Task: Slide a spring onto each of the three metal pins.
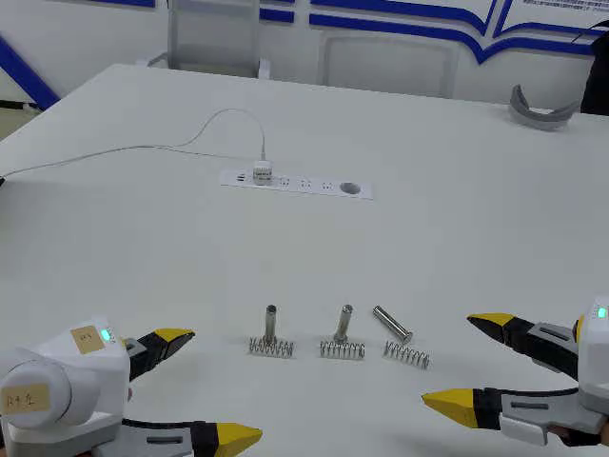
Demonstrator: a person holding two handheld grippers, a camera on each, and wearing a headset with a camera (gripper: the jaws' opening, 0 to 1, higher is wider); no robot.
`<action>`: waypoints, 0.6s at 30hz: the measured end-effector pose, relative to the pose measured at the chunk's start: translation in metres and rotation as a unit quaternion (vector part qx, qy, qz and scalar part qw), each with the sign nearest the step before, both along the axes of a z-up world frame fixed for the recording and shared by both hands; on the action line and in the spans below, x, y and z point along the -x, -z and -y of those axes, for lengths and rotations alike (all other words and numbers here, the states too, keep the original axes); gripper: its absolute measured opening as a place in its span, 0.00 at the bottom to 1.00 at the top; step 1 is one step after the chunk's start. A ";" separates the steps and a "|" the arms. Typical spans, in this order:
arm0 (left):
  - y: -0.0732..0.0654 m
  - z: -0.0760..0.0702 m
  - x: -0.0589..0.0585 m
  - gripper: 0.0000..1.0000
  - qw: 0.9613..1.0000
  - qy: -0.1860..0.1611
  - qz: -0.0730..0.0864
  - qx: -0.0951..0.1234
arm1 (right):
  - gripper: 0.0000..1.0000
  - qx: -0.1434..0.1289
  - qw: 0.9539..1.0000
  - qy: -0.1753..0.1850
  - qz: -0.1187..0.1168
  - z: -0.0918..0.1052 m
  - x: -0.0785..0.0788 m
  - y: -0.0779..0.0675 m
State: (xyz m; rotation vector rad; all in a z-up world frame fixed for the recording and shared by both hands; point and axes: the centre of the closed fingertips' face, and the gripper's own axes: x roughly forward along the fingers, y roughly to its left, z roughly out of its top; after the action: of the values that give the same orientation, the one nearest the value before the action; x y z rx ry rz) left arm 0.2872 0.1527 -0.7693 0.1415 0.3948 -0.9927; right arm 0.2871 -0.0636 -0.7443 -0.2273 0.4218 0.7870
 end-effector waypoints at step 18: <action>0.000 -0.001 -0.002 0.85 1.000 -0.002 -0.001 0.007 | 0.75 0.005 1.000 0.006 -0.001 0.002 -0.003 -0.004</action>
State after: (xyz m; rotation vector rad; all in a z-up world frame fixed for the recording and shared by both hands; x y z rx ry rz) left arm 0.2894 0.1537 -0.7690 0.1274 0.3893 -0.9909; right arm 0.2904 -0.0659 -0.7407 -0.2336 0.4283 0.7733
